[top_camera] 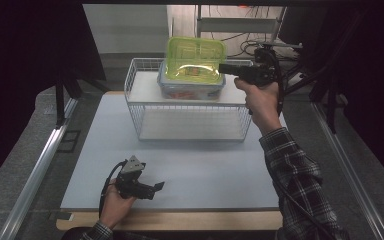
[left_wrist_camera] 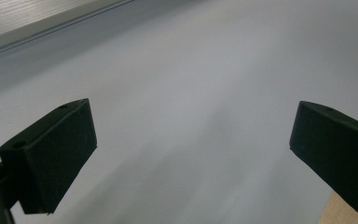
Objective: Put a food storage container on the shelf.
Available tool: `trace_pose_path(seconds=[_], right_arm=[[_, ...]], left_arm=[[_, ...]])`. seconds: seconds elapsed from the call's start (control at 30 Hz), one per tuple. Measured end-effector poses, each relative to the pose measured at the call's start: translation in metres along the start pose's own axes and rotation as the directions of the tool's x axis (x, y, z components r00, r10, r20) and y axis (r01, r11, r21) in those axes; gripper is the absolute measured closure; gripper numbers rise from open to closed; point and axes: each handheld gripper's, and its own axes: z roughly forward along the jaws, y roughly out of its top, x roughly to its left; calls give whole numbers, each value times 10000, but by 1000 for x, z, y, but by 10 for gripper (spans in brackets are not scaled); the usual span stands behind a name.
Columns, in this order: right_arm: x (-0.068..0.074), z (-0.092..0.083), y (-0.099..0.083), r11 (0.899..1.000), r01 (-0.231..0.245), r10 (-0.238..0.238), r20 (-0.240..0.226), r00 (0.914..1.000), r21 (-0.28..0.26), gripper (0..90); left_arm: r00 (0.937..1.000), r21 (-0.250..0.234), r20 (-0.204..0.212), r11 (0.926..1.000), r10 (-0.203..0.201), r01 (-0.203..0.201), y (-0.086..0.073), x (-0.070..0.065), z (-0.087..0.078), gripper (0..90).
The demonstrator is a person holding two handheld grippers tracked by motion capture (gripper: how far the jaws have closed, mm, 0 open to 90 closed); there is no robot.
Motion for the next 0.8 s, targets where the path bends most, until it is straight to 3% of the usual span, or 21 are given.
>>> trace_pose_path(seconds=[0.4, 0.57, 0.7, 0.8], right_arm=[[-10, 11, 0, 9974, -514, 524, -189, 9984, 495, 820], [-10, 13, 4, 9981, -440, 445, -109, 9990, 421, 794], [-9, 15, 9, 9989, -306, 290, 444, 9986, 355, 697], [-10, 17, 14, 9991, -284, 261, 687, 9973, 321, 702]], left_arm=[[10000, 69, 29, 10000, 34, -34, 0, 0, 1, 4], [10000, 129, 42, 9999, 74, -74, 0, -1, 2, 5], [9999, 163, 50, 9998, 109, -109, 0, -1, 2, 5], [9999, 182, 71, 9998, 102, -103, 0, -1, 2, 5]])
